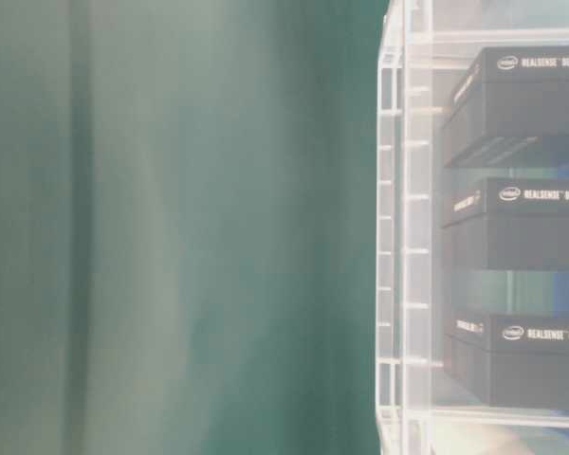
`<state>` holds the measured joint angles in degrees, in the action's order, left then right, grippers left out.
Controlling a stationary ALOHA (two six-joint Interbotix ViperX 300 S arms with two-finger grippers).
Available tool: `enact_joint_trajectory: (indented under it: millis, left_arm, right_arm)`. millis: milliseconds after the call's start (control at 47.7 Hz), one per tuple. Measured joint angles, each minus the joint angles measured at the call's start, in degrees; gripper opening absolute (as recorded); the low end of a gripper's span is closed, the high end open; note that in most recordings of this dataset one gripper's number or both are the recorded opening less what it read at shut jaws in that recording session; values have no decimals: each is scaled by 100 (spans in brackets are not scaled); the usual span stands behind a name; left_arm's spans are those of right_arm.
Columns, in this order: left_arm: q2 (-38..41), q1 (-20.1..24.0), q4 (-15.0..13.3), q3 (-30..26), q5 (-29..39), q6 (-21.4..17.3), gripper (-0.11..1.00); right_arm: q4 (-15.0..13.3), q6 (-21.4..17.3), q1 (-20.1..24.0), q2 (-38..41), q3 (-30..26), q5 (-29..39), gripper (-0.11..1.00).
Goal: Take the box out of the case with both arms.
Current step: 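Open both grippers and move them over the case's near end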
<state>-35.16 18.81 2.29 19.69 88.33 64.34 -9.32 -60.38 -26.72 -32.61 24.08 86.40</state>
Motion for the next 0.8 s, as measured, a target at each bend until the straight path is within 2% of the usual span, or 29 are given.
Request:
enact_joint_trajectory:
  millis: [440,482,566,629,692,797]
  left_arm:
    - [0,0,-18,132,-18,-88,0]
    - [0,18,-18,167,-53,-79,0]
    - [9,62,-9,264,-202,-70,2]
    - [18,62,-9,316,-272,-70,11]
    - [18,70,-9,369,-316,-62,30]
    - [35,79,-18,422,-325,53,61]
  right_arm:
    - [123,185,0,-35,9,-18,1]
    - [123,185,-9,-35,9,-35,4]
    - [123,185,-9,-35,26,-70,19]
    - [123,149,-9,-35,62,-97,37]
    - [88,105,0,-35,132,-105,58]
    - [9,53,-9,-35,202,-105,86]
